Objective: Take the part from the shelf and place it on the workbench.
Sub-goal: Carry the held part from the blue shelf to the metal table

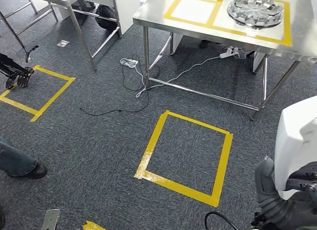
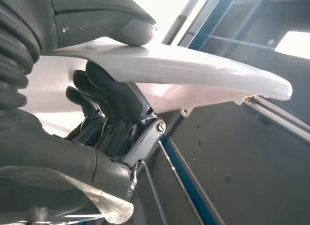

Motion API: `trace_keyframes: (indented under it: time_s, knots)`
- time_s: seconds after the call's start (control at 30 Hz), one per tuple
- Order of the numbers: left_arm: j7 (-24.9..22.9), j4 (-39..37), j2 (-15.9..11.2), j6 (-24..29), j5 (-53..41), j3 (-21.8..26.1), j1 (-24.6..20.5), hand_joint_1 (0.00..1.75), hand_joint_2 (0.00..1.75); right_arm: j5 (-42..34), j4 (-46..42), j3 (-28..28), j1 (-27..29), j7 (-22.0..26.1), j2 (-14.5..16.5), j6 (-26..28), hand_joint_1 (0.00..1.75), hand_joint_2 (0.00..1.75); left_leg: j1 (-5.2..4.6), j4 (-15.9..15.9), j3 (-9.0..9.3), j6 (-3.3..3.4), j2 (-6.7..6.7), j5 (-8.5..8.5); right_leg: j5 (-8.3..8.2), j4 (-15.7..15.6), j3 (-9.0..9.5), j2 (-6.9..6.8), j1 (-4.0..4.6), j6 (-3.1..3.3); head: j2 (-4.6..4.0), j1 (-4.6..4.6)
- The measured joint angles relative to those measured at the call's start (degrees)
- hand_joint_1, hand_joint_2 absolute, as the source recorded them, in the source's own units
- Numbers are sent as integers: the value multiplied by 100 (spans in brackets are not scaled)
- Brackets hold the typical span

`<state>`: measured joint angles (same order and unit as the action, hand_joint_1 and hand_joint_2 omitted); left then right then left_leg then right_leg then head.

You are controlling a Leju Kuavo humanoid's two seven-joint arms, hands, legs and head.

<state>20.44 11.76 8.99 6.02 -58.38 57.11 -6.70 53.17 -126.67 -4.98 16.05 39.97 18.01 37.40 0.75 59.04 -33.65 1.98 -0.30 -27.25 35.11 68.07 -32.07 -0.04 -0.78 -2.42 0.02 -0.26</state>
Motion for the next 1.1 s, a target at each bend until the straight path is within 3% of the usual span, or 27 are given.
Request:
trace_keyframes:
  time_s: [0.07,0.1,0.13,0.17,0.2,0.27,0.3,0.4,0.47,0.53,0.6,0.63,0.67,0.7,0.77,0.8,0.87,0.93,0.97,1.03,1.1]
  knots:
    - [0,0,-4,1,-3,0,-1,0,175,-2,2,8,1,-1,0,0,175,175,-8,-2,81,28,-6,-90,270,551,-488,2,1,-27,0,19]
    - [0,0,-4,0,-4,0,0,0,175,-2,4,13,2,-1,0,0,175,175,-10,-2,142,29,-14,-145,312,590,-633,1,1,-38,-1,25]
    - [0,0,-3,-1,-5,0,1,0,175,-2,5,16,2,0,0,0,175,175,-11,-2,216,23,-25,-204,229,461,-692,1,0,-38,-2,30]
    - [0,0,-2,-1,-7,0,2,0,175,-2,7,19,2,-1,0,0,175,175,-11,-2,302,12,-35,-268,3,184,-680,0,0,-23,-2,36]
    - [0,0,-2,-1,-7,0,3,0,175,-4,9,22,2,-1,0,0,175,175,-13,-1,379,-6,-43,-336,-340,-171,-637,-3,3,6,-2,45]
    - [-2,0,-1,-2,-9,0,-1,0,175,-21,24,36,2,-3,-1,0,175,175,-26,19,492,-68,-54,-472,-754,-653,-544,-3,22,69,-2,56]
    - [-3,0,2,-3,-14,0,-5,0,175,-35,33,44,2,-4,-1,0,175,175,-29,39,536,-110,-55,-519,-830,-747,-520,0,36,103,-1,61]
    - [-4,0,4,-5,-40,-1,-33,0,175,-68,56,66,-15,-3,0,0,175,175,-20,182,595,-209,-46,-537,-794,-809,-339,5,36,199,-1,66]
    - [-7,0,9,-5,-51,-8,-64,0,175,-96,75,81,-40,1,0,1,175,175,-10,596,384,-249,-39,-622,-752,-873,-182,-3,14,254,-2,58]
    - [-14,0,5,-4,-58,-23,-76,0,175,-132,103,108,-59,1,0,1,175,175,-1,1217,-25,-294,-35,-892,-680,-899,-83,0,12,290,-2,52]
    - [-26,0,-12,-2,-61,-35,-67,0,175,-179,138,164,-74,1,0,0,175,175,4,1535,-367,-320,-34,-1086,-579,-902,33,15,10,289,-2,53]
    - [-29,0,-19,-3,-63,-39,-63,0,175,-213,157,199,-84,1,0,0,175,175,4,1458,-434,-321,-33,-1031,-520,-902,110,21,8,280,-2,53]
    - [-32,0,-24,-4,-65,-43,-61,0,175,-250,178,233,-97,1,0,0,175,175,5,1221,-432,-313,-29,-839,-453,-903,199,23,5,264,-2,54]
    - [-33,0,-28,-5,-67,-46,-57,0,175,-289,198,263,-110,1,0,0,175,175,5,886,-391,-299,-23,-526,-386,-909,256,21,2,239,-2,54]
    - [-33,0,-35,-9,-73,-55,-44,0,175,-364,253,329,-144,0,-1,0,175,175,-20,378,-335,-253,-1,-62,-270,-905,367,29,9,171,-2,55]
    - [-34,0,-37,-12,-78,-58,-36,0,175,-397,280,360,-163,0,-2,0,175,175,-37,264,-325,-217,6,61,-240,-921,382,34,14,133,-2,54]
    - [-35,0,-35,-17,-85,-75,-38,0,175,-459,325,423,-203,1,-4,0,175,175,-51,196,-285,-140,1,110,-296,-895,404,41,20,42,-2,50]
    - [-35,0,-27,-19,-85,-94,-52,0,175,-508,364,486,-243,1,-9,0,175,175,-26,79,-174,-79,-8,121,-434,-568,228,35,20,-28,-2,60]
    - [-35,0,-24,-20,-85,-99,-59,0,175,-526,386,520,-274,1,-14,0,175,175,-14,24,-108,-53,-11,113,-445,-273,32,32,20,-38,-2,71]
    - [-35,0,-23,-22,-85,-103,-65,0,175,-558,437,597,-325,0,-21,0,175,175,-14,-35,-6,-8,-10,62,-222,347,-439,25,20,-39,-2,89]
    - [-35,0,-24,-25,-85,-103,-62,0,175,-579,491,671,-362,0,-25,0,175,175,-32,-41,81,17,-16,-18,85,625,-785,25,22,-38,-2,91]
